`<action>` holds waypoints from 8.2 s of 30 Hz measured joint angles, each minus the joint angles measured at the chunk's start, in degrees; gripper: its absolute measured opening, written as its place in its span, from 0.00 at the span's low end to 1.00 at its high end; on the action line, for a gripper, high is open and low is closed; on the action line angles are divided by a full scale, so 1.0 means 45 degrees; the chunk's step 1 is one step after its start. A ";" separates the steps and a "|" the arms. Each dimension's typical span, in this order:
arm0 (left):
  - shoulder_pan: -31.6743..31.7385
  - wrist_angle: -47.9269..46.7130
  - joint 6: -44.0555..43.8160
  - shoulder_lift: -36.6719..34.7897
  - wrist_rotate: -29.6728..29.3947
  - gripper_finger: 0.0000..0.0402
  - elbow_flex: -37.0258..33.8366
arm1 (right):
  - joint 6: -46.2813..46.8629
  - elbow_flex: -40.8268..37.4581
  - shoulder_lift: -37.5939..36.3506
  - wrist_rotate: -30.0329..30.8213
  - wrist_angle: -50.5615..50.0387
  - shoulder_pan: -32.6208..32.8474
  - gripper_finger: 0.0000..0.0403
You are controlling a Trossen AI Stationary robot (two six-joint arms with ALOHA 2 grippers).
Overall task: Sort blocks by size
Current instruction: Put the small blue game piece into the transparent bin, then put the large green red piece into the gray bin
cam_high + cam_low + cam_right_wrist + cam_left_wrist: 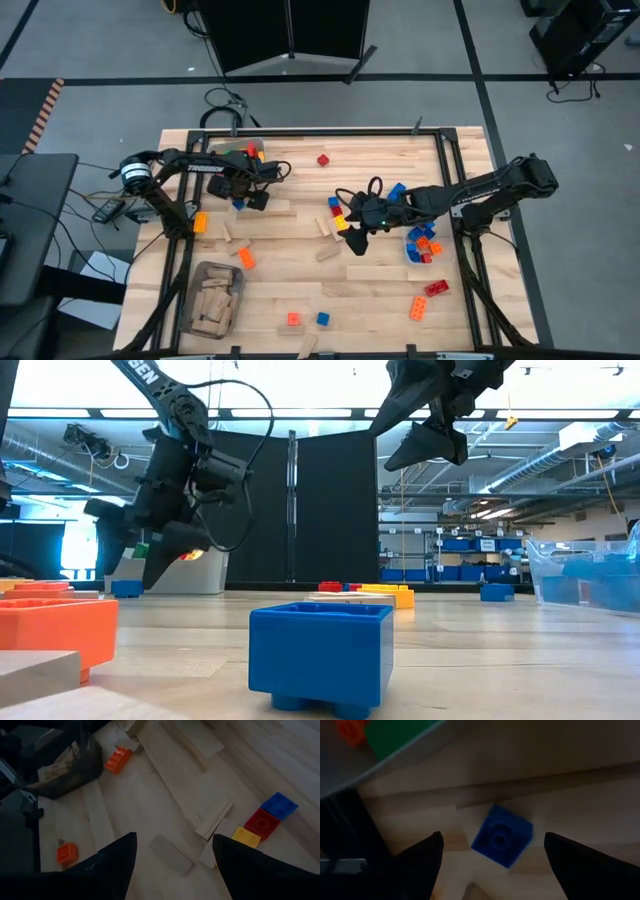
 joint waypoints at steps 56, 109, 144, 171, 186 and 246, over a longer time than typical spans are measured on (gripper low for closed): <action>-0.0466 0.4471 0.2473 0.0019 0.3690 0.39 0.3083 | 0.5244 0.0000 -0.3118 0.7939 -0.6592 0.4592 0.60; -0.3305 2.0505 -0.1970 0.1253 0.0566 0.39 0.6046 | -1.2812 -0.0777 -0.2482 1.3488 0.8708 0.1774 0.65; -0.2152 2.1309 0.1328 0.1243 0.1657 0.53 0.6048 | -1.4947 -0.0777 -0.2810 1.5758 0.9161 0.2387 0.28; -0.1552 1.8231 0.7427 0.1190 0.4317 0.53 0.6047 | 0.3977 -0.0782 -0.4454 0.9467 -0.3232 0.6172 0.28; -0.2534 1.0740 1.1458 -0.1901 0.1306 0.53 0.6046 | 0.9714 -0.0988 -0.4809 0.0352 -1.2224 0.4600 0.28; -1.0256 0.5573 0.7623 -0.3784 -0.2844 0.53 0.5934 | -0.2739 -0.1283 -0.0578 -0.1512 -0.7309 1.0197 0.77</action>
